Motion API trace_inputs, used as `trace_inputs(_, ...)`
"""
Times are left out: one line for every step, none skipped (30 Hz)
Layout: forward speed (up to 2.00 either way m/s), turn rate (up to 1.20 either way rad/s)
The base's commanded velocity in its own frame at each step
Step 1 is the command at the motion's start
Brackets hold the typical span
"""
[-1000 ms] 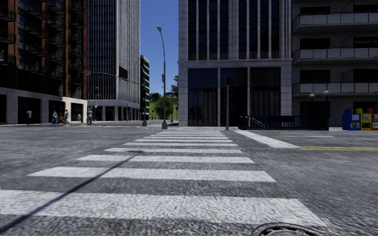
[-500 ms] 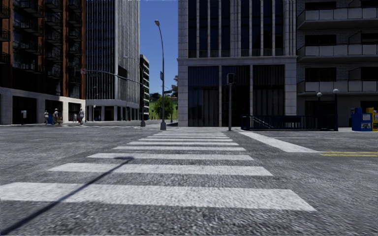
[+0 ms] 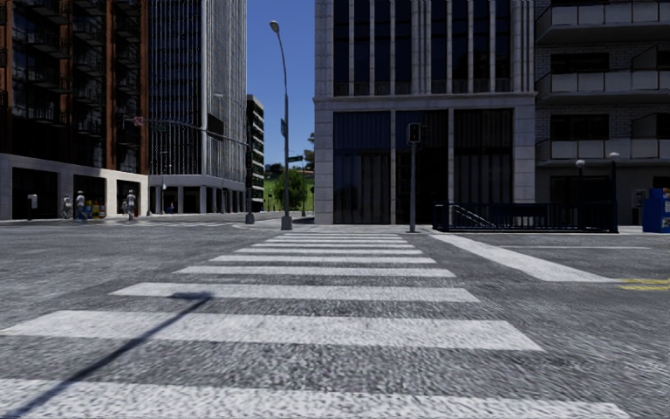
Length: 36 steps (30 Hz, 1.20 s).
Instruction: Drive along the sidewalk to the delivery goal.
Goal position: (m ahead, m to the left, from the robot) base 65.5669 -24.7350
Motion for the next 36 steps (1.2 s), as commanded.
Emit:
trace_inputs(1.49, -0.02)
trace_inputs(1.49, -0.50)
trace_inputs(1.49, -0.93)
trace_inputs(1.49, -1.03)
trace_inputs(1.49, -1.03)
trace_inputs(1.49, -1.03)
trace_inputs(1.49, 0.00)
trace_inputs(1.49, 0.00)
trace_inputs(1.49, 0.00)
trace_inputs(1.49, 0.00)
trace_inputs(1.49, 0.00)
trace_inputs(1.49, 0.00)
trace_inputs(1.49, 0.00)
trace_inputs(1.49, 0.00)
trace_inputs(1.49, 0.00)
trace_inputs(1.49, 0.00)
trace_inputs(1.49, 0.00)
trace_inputs(1.49, 0.00)
trace_inputs(1.49, 0.00)
trace_inputs(1.49, 0.00)
trace_inputs(1.49, 0.00)
trace_inputs(1.49, 0.00)
trace_inputs(1.49, 0.00)
trace_inputs(1.49, 0.00)
trace_inputs(1.49, 0.00)
trace_inputs(1.49, 0.00)
trace_inputs(1.49, 0.00)
trace_inputs(1.49, 0.00)
trace_inputs(1.49, 0.00)
trace_inputs(1.49, 0.00)
trace_inputs(1.49, 0.00)
trace_inputs(1.49, 0.00)
trace_inputs(1.49, 0.00)
trace_inputs(1.49, 0.00)
trace_inputs(1.49, 0.00)
trace_inputs(1.49, 0.00)
